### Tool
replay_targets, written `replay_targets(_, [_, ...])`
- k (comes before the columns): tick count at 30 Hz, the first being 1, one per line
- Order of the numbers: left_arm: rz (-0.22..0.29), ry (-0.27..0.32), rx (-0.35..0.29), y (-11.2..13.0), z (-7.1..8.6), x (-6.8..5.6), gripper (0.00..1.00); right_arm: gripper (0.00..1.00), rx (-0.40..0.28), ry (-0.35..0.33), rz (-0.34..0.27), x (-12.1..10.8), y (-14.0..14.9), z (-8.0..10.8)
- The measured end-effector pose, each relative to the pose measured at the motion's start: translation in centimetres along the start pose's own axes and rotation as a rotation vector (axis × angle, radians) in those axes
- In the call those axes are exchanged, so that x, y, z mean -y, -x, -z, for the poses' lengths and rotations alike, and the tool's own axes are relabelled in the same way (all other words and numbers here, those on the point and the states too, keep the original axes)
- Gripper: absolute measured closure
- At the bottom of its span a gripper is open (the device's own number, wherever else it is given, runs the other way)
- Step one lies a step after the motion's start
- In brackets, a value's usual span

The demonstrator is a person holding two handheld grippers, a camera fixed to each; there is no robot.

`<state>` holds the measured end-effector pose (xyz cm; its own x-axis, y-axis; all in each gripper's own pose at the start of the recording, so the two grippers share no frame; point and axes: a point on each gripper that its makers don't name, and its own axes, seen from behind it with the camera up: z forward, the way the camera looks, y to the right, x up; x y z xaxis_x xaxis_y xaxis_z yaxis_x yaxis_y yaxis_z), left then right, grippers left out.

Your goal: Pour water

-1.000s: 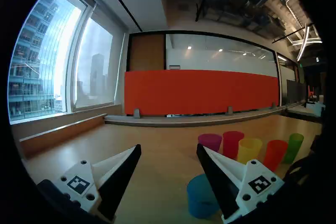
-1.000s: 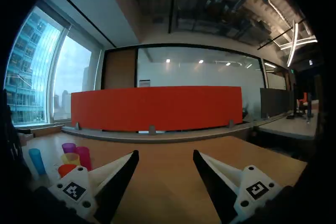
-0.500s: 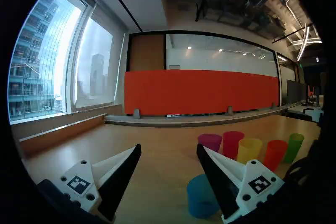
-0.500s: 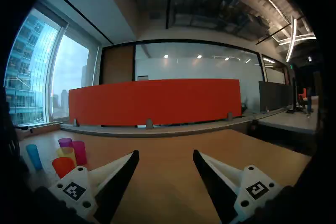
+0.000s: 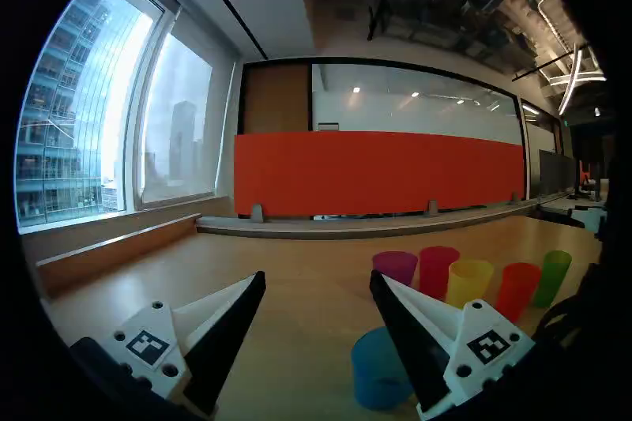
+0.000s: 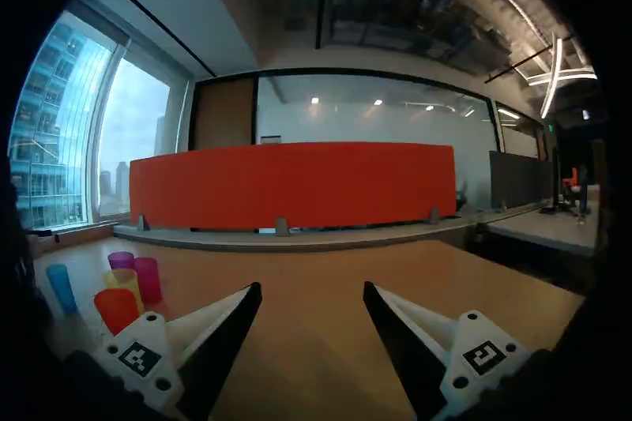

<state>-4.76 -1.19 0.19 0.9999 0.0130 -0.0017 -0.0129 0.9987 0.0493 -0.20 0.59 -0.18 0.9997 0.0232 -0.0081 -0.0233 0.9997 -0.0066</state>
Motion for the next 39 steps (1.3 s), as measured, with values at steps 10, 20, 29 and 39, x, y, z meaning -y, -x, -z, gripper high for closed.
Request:
replay_targets(10, [0.0,0.0,0.0,-0.04,-0.02,0.02,0.01,0.0,0.002,0.0,0.024,0.34,0.22,0.08])
replay_targets(20, [0.0,0.0,0.0,-0.07,-0.05,-0.02,0.01,0.0,0.003,-0.001,0.023,0.42,0.19,0.06])
replay_targets(29, [0.0,0.0,0.0,-0.09,-0.05,-0.02,0.01,0.0,0.003,-0.001,0.024,0.44,0.2,0.13])
replay_targets(39, [0.0,0.0,0.0,-0.05,-0.04,-0.05,0.01,0.0,0.003,0.0,0.024,0.39,0.25,0.12])
